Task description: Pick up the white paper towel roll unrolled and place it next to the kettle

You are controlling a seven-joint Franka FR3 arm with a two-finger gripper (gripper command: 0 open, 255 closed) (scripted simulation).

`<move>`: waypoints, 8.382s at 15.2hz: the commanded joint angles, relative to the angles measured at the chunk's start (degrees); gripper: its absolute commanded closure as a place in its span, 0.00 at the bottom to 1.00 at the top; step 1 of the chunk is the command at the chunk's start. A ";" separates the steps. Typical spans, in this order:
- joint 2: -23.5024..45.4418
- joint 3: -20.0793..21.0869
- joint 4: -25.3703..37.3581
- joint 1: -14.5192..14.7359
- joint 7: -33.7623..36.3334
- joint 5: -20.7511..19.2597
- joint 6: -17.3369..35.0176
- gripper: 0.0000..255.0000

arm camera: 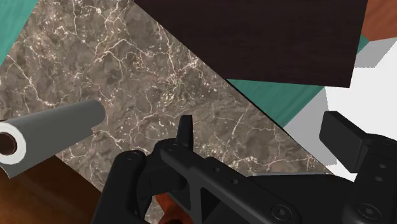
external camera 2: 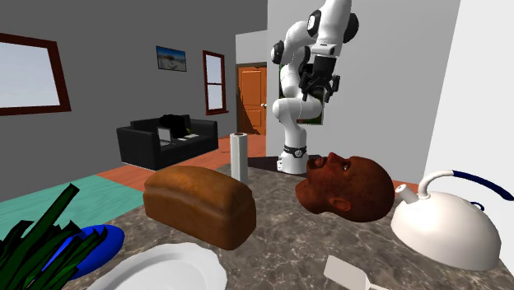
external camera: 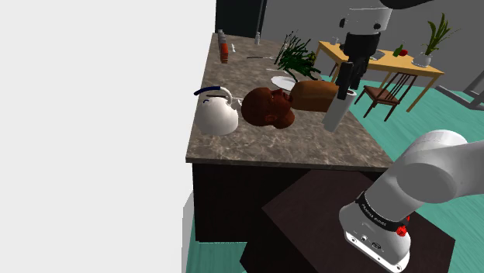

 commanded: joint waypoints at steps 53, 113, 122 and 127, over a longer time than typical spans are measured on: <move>30.96 -27.11 7.62 -12.63 -20.82 -12.96 30.29 1.00; 26.79 -15.58 43.72 -7.39 -15.06 -8.59 -11.94 1.00; 25.77 -6.68 42.64 -3.11 -1.40 -3.96 -14.03 1.00; 27.37 -1.98 44.28 -0.69 6.06 -1.14 -14.84 1.00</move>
